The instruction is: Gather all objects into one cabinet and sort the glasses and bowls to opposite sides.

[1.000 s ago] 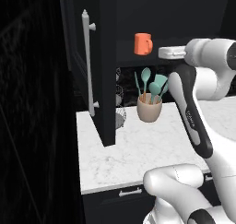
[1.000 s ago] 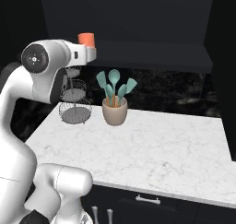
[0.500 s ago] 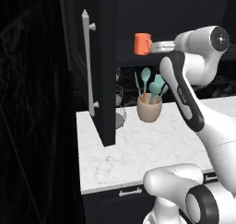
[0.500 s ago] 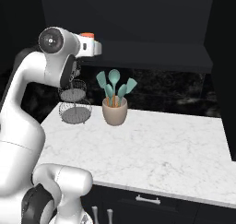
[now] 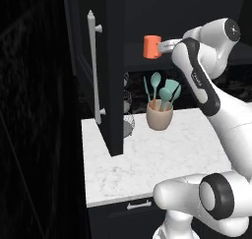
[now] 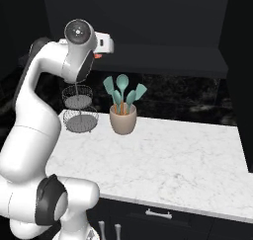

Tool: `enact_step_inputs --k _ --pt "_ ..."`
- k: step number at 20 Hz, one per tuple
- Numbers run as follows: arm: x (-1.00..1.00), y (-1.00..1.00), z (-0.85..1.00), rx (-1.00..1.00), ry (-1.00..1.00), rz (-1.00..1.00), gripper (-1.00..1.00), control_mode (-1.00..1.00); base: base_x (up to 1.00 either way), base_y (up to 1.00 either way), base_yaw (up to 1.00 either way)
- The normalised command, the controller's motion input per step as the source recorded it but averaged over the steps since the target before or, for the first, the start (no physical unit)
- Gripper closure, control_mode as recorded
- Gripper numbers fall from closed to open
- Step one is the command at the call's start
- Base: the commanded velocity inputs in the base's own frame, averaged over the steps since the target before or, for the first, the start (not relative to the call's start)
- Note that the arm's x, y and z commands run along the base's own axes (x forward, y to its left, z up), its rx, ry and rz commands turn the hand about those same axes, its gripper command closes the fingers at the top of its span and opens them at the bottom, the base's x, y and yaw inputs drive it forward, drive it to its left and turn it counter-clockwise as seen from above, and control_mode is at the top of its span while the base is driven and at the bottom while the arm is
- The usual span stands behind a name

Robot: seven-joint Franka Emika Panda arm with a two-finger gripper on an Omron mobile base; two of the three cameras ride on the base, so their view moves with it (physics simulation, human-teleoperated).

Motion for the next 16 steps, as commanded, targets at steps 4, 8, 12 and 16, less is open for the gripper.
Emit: enact_step_inputs --k 4,8,12,16 --pt "0.40 0.06 -0.28 0.00 0.00 0.09 -1.00 -1.00 0.00 0.00 0.00" --pt "0.53 0.07 -0.22 0.00 0.00 0.02 -1.00 -1.00 0.00 0.00 0.00" --pt "0.51 0.00 -0.04 0.00 0.01 0.00 -1.00 -1.00 0.00 0.00 0.00" --pt "0.43 0.03 0.00 0.00 0.05 0.00 -1.00 -1.00 0.00 0.00 0.00"
